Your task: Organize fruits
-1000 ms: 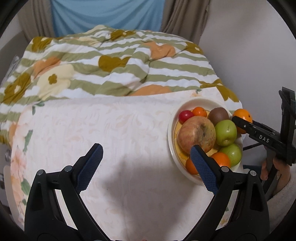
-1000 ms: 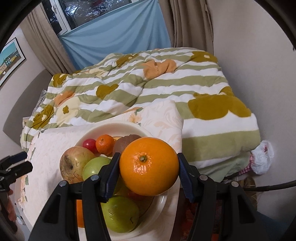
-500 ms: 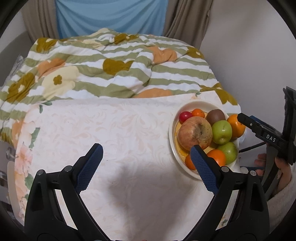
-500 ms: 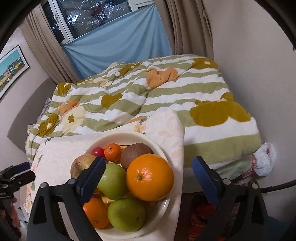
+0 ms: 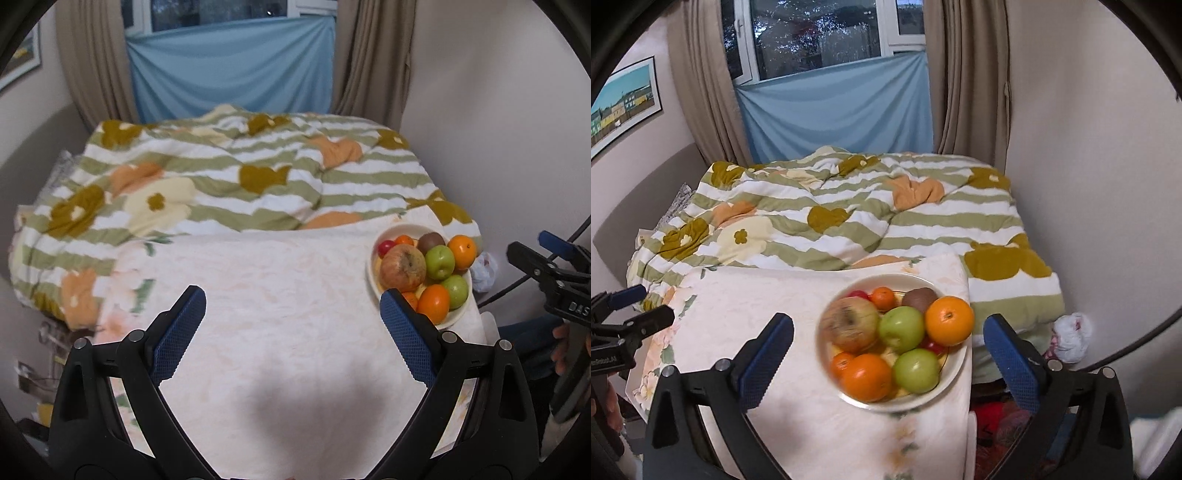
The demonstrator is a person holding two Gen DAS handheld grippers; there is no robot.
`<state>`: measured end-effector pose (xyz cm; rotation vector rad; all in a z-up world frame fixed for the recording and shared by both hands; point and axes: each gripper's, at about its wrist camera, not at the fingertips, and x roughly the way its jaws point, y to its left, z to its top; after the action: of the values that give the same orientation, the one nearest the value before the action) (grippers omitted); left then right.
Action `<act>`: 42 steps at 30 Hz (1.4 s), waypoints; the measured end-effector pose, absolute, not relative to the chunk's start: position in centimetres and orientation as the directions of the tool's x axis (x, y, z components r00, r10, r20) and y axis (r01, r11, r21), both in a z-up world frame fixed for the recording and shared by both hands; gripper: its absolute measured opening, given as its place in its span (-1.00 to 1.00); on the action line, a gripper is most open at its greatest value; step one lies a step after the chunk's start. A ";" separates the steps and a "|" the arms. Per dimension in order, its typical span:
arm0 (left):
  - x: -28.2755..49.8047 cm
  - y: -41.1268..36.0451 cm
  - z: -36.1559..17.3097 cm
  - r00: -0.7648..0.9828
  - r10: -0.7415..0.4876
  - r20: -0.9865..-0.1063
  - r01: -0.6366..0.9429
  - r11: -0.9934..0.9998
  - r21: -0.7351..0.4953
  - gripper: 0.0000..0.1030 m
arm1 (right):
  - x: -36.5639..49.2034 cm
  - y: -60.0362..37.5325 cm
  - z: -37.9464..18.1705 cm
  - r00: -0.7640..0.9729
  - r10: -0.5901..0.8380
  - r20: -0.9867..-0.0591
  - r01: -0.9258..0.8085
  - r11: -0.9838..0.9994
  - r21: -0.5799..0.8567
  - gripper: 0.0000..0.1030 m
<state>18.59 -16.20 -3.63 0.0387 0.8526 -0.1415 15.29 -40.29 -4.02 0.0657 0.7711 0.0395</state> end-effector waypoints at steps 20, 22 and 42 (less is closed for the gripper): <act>10.1 -10.1 -0.3 0.747 -0.047 -0.663 0.090 0.995 0.031 0.99 | 8.6 -32.0 -1.8 0.723 0.018 -0.690 0.012 0.999 0.038 0.99; 9.8 -9.8 -0.1 0.752 -0.047 -0.657 0.093 0.995 0.036 0.99 | 8.5 -31.8 -1.7 0.727 0.015 -0.687 0.013 0.999 0.036 0.99; 9.4 -8.5 0.3 0.762 -0.064 -0.644 0.094 0.996 0.012 0.99 | 8.1 -30.9 -1.3 0.737 0.006 -0.676 0.016 1.000 0.027 0.99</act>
<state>9.42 -8.49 0.27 0.0448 0.6990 -0.0857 8.12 -30.85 -1.33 0.0318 0.7424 -0.0056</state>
